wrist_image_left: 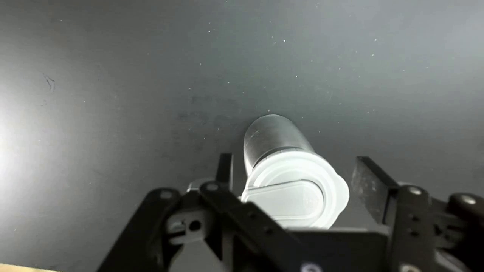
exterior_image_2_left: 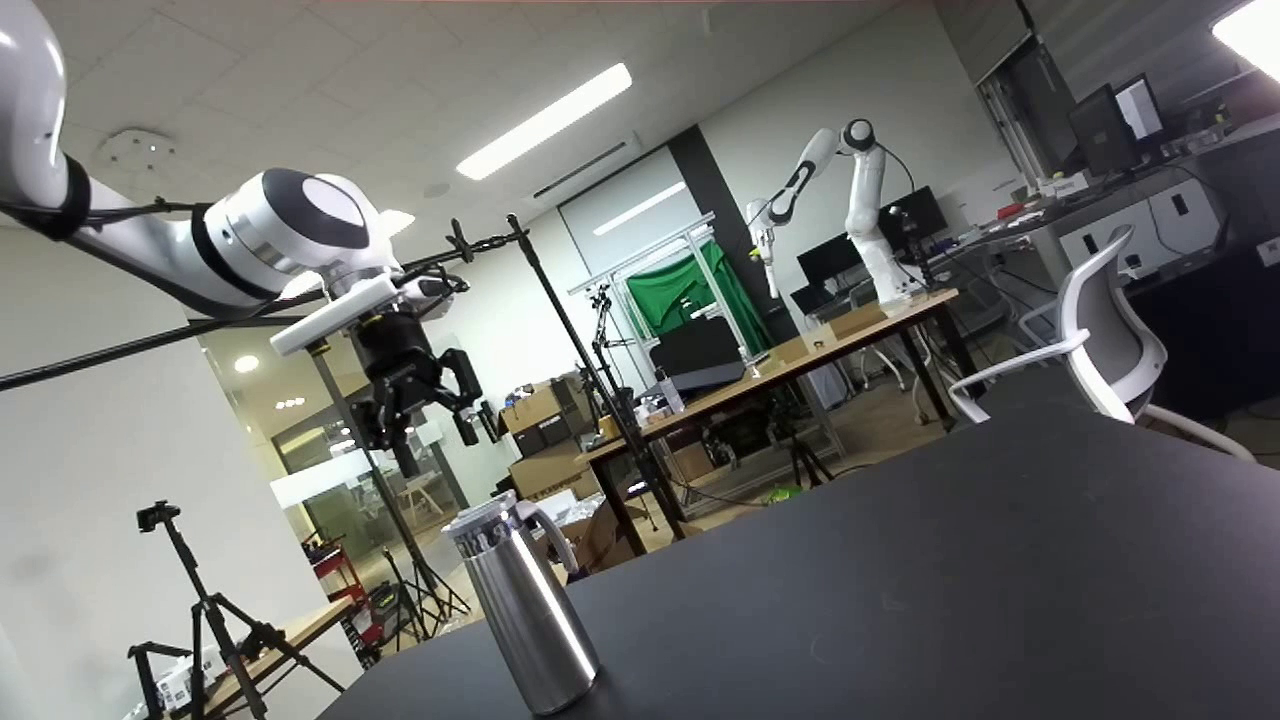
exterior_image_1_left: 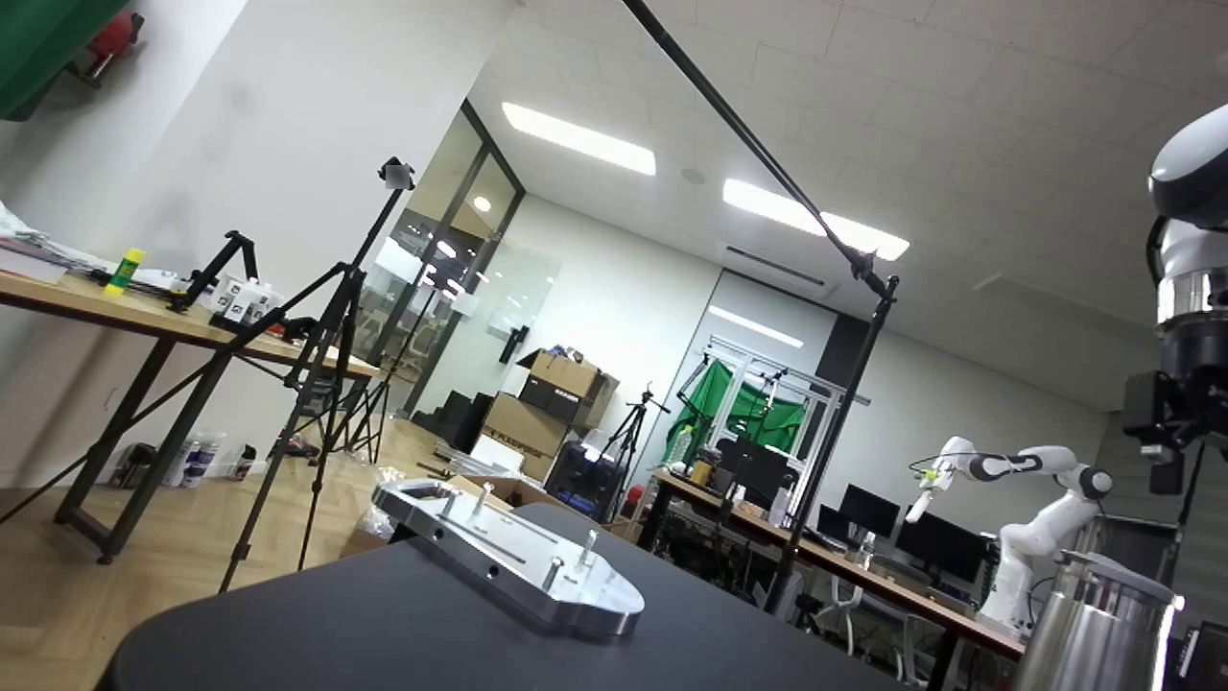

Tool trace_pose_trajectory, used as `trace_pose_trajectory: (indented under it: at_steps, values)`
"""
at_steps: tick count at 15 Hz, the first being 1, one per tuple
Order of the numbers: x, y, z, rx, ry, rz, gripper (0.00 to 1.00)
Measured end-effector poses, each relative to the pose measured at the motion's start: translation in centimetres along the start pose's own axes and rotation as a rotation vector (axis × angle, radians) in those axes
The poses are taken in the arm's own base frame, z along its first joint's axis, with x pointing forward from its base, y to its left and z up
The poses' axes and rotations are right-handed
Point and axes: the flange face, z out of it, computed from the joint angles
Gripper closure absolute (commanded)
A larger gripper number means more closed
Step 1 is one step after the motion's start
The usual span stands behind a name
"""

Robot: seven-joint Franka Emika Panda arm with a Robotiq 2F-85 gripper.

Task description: Press down on the top of the flask to close the lid

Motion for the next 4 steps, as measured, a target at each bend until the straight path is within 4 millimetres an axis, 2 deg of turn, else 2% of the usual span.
trace_pose_trajectory:
  at_steps: [1,4]
  values:
    - [-0.01,0.01,0.00,-0.001,-0.001,0.001,0.07]
    - [-0.01,0.04,0.01,-0.005,-0.001,0.003,0.07]
